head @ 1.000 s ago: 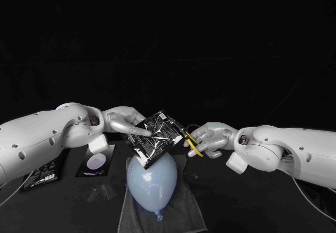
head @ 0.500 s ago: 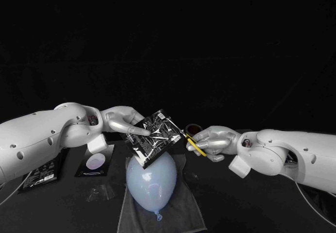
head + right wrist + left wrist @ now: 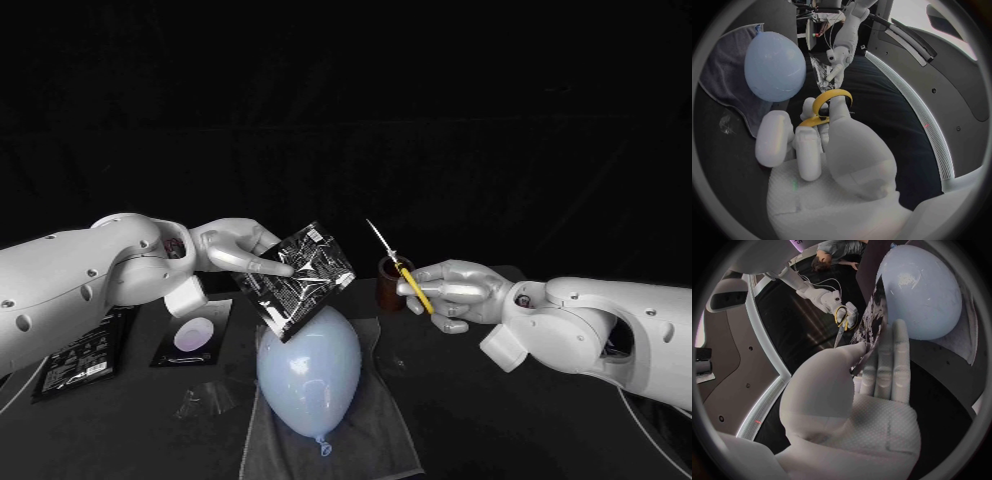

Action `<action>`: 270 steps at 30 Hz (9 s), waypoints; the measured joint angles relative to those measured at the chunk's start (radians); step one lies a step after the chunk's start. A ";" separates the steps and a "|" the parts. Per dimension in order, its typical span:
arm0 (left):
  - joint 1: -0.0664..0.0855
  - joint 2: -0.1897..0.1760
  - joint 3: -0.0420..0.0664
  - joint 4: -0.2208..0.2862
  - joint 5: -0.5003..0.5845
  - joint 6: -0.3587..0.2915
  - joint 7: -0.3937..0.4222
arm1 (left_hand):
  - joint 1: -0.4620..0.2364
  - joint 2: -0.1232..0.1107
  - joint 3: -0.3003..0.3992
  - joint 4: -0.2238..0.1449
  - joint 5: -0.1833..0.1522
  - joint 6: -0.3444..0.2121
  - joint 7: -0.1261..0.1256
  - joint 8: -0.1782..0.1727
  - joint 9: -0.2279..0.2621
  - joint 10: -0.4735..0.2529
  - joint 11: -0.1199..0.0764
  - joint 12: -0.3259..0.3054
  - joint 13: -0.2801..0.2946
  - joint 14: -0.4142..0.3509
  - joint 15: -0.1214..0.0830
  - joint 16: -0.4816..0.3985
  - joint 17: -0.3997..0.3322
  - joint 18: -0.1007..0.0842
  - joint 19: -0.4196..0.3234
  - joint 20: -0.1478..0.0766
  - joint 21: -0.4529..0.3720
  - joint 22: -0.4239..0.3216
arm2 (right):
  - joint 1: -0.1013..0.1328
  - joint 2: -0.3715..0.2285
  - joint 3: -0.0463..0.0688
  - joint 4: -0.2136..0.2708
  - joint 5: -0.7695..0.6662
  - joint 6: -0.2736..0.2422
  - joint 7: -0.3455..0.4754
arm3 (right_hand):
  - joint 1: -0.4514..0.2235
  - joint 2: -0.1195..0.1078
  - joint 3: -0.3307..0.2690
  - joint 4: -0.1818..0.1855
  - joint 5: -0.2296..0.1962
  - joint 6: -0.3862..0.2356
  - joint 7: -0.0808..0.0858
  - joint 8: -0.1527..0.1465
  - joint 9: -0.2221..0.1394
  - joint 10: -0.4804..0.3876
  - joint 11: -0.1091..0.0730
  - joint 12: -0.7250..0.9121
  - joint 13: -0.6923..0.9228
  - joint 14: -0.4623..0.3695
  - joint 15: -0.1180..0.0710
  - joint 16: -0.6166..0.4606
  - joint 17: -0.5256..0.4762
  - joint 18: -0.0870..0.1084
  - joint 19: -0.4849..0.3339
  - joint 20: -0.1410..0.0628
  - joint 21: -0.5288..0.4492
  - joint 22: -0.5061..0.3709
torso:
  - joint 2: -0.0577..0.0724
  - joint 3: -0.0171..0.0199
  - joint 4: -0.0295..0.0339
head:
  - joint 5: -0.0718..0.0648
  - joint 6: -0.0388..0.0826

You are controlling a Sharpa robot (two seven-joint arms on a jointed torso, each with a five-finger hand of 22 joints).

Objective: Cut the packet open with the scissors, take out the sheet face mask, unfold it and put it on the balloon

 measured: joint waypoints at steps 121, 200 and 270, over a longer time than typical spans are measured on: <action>-0.001 -0.030 -0.006 0.019 0.025 -0.087 -0.002 | -0.001 -0.001 0.001 0.001 0.001 -0.001 -0.001 -0.004 0.000 0.000 0.000 0.000 0.001 -0.002 0.003 0.000 0.009 0.002 -0.004 -0.004 0.003 0.004 | -0.073 0.171 0.005 -0.132 0.181 0.093 0.088 | -0.326 -0.194 0.807 -0.016 0.001 0.033 0.065 -0.166 -0.353 0.218 -0.083 -0.175 -0.683 0.006 0.044 -0.174 0.000 0.029 -0.005 0.058 -0.066 0.000 | 0.001 0.0000 0.0005 | 0.006 0.005; 0.029 0.016 -0.004 -0.018 -0.025 0.133 -0.025 | -0.003 -0.003 0.005 -0.003 0.001 0.002 -0.002 -0.007 0.007 0.000 0.000 0.000 0.003 -0.005 0.002 0.004 0.017 0.002 -0.005 -0.002 0.011 0.008 | -0.056 0.027 0.005 0.074 -0.257 0.181 -0.106 | -0.171 -0.357 0.095 0.342 0.000 -0.244 -0.021 -0.082 -0.348 0.019 -0.092 -0.288 -0.694 0.008 0.067 -0.085 0.000 0.046 -0.019 0.074 -0.116 0.000 | 0.001 -0.0008 0.0012 | 0.034 -0.016; 0.029 0.020 -0.003 0.030 -0.087 0.172 -0.010 | -0.004 -0.004 0.004 -0.004 0.000 0.005 -0.002 -0.012 0.007 0.000 0.000 0.000 0.006 -0.007 -0.002 0.003 0.022 0.003 -0.013 -0.002 0.015 0.012 | -0.055 0.073 0.002 0.045 -0.204 0.279 -0.206 | -0.184 -0.460 0.128 0.353 0.000 -0.385 -0.015 0.053 -0.382 -0.163 0.005 -0.330 -1.091 0.007 0.141 -0.095 0.000 0.037 -0.025 0.143 -0.222 -0.049 | 0.001 -0.0018 0.0013 | 0.042 -0.030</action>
